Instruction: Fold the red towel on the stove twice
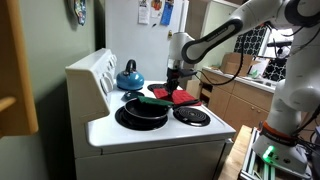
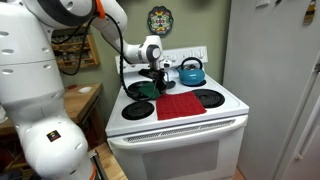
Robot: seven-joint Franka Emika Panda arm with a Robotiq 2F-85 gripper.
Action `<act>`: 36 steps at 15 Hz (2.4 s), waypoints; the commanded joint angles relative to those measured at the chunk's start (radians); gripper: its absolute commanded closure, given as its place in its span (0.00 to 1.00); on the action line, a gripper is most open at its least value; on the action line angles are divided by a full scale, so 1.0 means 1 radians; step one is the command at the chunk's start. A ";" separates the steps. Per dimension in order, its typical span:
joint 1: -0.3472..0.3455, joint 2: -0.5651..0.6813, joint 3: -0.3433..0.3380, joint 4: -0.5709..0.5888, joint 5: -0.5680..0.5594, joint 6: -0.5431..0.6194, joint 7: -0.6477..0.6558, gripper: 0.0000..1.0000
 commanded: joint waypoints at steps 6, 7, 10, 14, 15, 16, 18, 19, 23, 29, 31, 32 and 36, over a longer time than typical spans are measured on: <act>-0.062 -0.011 -0.095 -0.031 -0.021 0.029 0.114 0.98; -0.071 -0.010 -0.111 -0.031 -0.040 0.032 0.143 0.98; -0.080 0.003 -0.119 -0.003 -0.024 0.004 0.136 0.94; -0.090 0.003 -0.132 -0.004 -0.033 0.004 0.170 0.94; -0.089 0.003 -0.132 -0.004 -0.033 0.004 0.173 0.94; -0.089 0.003 -0.132 -0.004 -0.033 0.004 0.176 0.98; -0.108 0.009 -0.151 0.002 -0.018 0.007 0.197 0.98; -0.120 0.003 -0.161 -0.006 -0.020 0.019 0.203 0.98; -0.156 0.001 -0.192 -0.013 -0.015 0.029 0.187 0.98; -0.193 0.019 -0.212 -0.014 0.017 0.101 0.110 0.98; -0.197 0.030 -0.214 -0.013 0.017 0.150 0.065 0.98; -0.198 0.034 -0.213 -0.011 0.028 0.161 0.040 0.98; -0.201 0.048 -0.222 -0.009 0.057 0.147 0.021 0.98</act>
